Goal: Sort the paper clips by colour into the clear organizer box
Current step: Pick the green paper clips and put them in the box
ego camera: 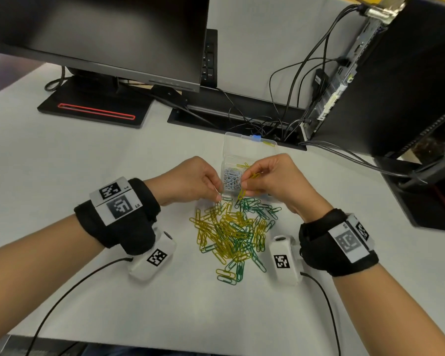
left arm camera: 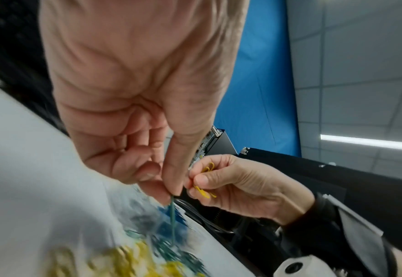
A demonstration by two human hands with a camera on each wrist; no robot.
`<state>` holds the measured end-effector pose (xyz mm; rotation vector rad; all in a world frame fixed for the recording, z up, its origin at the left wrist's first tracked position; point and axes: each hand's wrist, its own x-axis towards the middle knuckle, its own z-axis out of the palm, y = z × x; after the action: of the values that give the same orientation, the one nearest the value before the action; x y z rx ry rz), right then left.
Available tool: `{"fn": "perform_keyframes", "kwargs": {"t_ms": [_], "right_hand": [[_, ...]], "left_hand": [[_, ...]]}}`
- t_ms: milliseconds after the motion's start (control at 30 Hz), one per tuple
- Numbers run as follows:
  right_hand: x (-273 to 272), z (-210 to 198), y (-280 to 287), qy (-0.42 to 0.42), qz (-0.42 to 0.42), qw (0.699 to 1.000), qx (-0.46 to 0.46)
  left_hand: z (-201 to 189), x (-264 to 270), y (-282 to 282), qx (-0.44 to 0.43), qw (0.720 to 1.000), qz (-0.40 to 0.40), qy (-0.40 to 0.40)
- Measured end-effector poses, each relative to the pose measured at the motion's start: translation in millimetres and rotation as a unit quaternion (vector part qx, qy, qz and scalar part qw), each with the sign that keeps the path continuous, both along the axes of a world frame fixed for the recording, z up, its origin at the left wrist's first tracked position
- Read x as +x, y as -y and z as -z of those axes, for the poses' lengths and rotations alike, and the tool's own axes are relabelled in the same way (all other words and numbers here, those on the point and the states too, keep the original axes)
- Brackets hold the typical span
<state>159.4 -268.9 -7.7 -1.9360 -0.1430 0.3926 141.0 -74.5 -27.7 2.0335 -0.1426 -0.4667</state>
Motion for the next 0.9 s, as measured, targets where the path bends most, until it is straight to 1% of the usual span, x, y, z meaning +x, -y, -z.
{"fn": "perform_keyframes", "kwargs": {"t_ms": [67, 133, 200, 300, 467, 533, 633, 700, 767, 833, 900], "right_hand": [[12.4, -3.6, -2.6, 0.03, 0.023, 0.999, -0.032], [23.5, -4.1, -11.0, 0.051, 0.027, 0.996, -0.072], [31.1, -2.5, -19.7, 0.059, 0.023, 0.992, -0.106], [40.7, -1.9, -22.2, 0.055, 0.033, 0.991, -0.116], [67.9, -9.8, -9.8, 0.083, 0.157, 0.979, -0.099], [74.7, -9.2, -7.6, 0.084, 0.177, 0.976, -0.099], [77.6, -2.4, -4.8, 0.086, 0.163, 0.973, -0.137], [78.6, 0.7, -1.1, 0.106, 0.144, 0.967, -0.184], [79.3, 1.1, 4.5, 0.121, 0.143, 0.957, -0.221], [77.3, -1.1, 10.8, 0.134, 0.154, 0.95, -0.236], [71.8, -5.1, 16.3, 0.149, 0.157, 0.949, -0.228]], "left_hand": [[-3.6, 3.0, -7.5, 0.014, 1.0, -0.013, 0.014], [-6.4, 5.1, -13.2, 0.029, 0.999, -0.021, 0.027], [-8.0, 5.9, -16.6, 0.036, 0.998, -0.027, 0.037], [-7.7, 4.9, -20.9, 0.027, 0.998, -0.035, 0.037], [-6.8, 6.6, -25.3, 0.022, 0.998, -0.049, 0.028], [-9.9, 9.5, -23.4, 0.018, 0.998, -0.053, 0.033], [-15.9, 16.0, -20.8, 0.004, 0.997, -0.06, 0.048], [-19.7, 21.0, -19.3, -0.006, 0.996, -0.063, 0.058], [-22.7, 25.7, -17.0, -0.017, 0.996, -0.064, 0.06], [-24.8, 29.1, -12.8, -0.022, 0.996, -0.063, 0.064], [-25.2, 32.2, -6.6, -0.029, 0.995, -0.057, 0.076]]}}
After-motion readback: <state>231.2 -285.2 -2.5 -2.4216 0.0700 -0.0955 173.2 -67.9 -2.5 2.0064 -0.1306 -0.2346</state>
